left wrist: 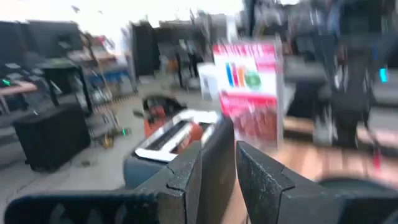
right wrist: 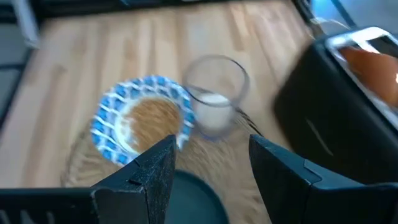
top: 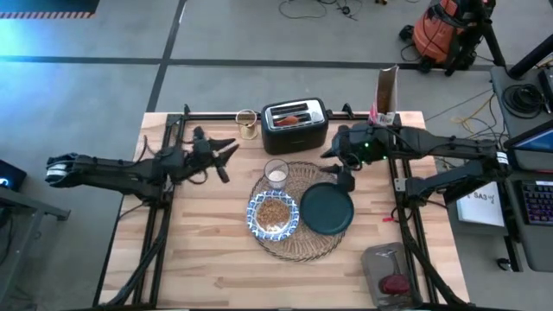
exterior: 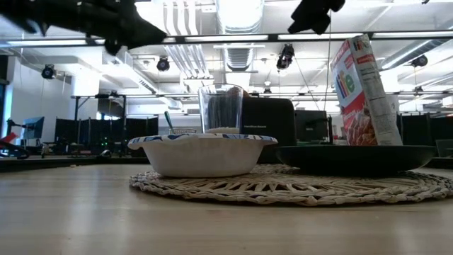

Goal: Arrange a breakfast setting
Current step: Put the bagel on the blue plate

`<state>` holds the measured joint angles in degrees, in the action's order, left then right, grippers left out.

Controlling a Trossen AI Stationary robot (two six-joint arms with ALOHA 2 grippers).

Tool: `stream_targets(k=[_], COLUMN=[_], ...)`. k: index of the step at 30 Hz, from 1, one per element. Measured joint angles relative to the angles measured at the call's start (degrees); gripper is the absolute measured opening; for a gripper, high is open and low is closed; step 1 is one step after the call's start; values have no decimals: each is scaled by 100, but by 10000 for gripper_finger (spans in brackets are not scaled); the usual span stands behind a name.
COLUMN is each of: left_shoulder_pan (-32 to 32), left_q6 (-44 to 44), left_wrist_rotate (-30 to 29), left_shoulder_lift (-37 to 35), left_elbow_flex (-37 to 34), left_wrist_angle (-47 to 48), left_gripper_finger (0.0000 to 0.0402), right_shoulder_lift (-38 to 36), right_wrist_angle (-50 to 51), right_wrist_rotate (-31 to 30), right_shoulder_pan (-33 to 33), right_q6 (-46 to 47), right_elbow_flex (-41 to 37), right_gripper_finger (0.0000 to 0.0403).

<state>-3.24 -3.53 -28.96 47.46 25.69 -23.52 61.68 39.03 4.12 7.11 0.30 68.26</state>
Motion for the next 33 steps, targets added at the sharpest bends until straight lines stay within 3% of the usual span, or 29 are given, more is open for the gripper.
stream_targets(k=[5, 8, 13, 19, 24, 33], left_shoulder_pan=[-319, -523, -990, -1528, -1893, -2204], left_q6=[-197, -620, -1173, -1508, -1692, -1646], left_wrist_rotate=[298, 393, 1324, 1732, 2499, 2551], left_shoulder_lift=[767, 1367, 2283, 3259, 3855, 4646], left_elbow_flex=[1112, 1636, 2338, 3053, 3251, 3793], left_wrist_angle=[1778, 2250, 2314, 2284, 1609, 1501], left_gripper_finger=[83, 83, 83, 83, 83, 93], right_shoulder_lift=[219, 318, 389, 413, 414, 414], right_wrist_angle=[965, 1377, 1852, 2183, 2428, 2537], right_wrist_rotate=[-395, -426, -426, -427, -427, -422], right_shoulder_pan=[0, 0, 0, 0, 0, 0], right_q6=[108, 252, 423, 644, 670, 668], right_elbow_flex=[639, 856, 965, 921, 873, 795], right_gripper_finger=[191, 191, 191, 191, 191, 191])
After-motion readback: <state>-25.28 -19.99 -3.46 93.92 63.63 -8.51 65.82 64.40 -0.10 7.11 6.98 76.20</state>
